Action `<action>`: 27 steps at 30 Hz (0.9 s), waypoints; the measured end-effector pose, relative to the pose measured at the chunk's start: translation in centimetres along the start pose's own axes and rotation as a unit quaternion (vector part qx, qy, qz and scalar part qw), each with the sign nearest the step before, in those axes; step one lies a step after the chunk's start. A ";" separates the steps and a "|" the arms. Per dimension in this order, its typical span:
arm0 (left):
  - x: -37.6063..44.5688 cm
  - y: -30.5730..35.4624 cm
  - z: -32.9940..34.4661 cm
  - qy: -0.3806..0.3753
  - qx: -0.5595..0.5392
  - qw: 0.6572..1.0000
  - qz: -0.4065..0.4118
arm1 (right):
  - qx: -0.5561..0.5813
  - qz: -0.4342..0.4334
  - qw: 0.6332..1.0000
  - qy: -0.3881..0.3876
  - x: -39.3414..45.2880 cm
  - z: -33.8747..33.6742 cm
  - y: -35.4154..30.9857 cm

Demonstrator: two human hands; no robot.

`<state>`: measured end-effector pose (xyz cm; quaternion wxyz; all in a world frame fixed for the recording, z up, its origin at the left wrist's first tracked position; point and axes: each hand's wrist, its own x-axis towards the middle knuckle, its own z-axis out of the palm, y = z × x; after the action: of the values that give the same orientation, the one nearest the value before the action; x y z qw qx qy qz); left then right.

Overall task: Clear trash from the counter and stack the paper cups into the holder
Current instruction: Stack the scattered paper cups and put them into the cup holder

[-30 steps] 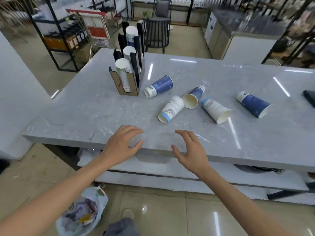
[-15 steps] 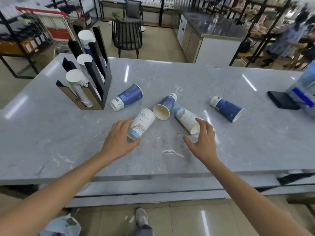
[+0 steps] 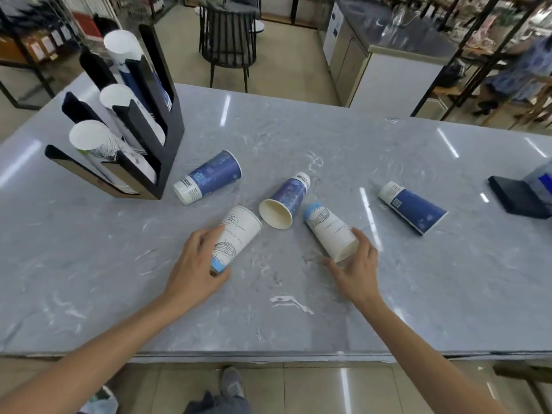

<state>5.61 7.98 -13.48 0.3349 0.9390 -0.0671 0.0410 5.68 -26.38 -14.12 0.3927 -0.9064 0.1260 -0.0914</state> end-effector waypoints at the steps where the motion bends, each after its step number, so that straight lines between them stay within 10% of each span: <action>1: 0.0 -0.1 0.0 0.005 -0.018 1.000 -0.004 | 0.009 -0.007 1.000 -0.003 0.2 -0.3 0.3; 27: 3.4 3.1 -8.2 -0.084 -0.250 0.962 0.072 | 0.104 -0.269 0.909 -0.300 7.7 -8.5 -7.4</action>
<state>8.27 10.52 -4.79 0.5486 0.8179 -0.1704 -0.0326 11.93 -29.68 -2.46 0.4647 -0.8445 -0.2565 0.0706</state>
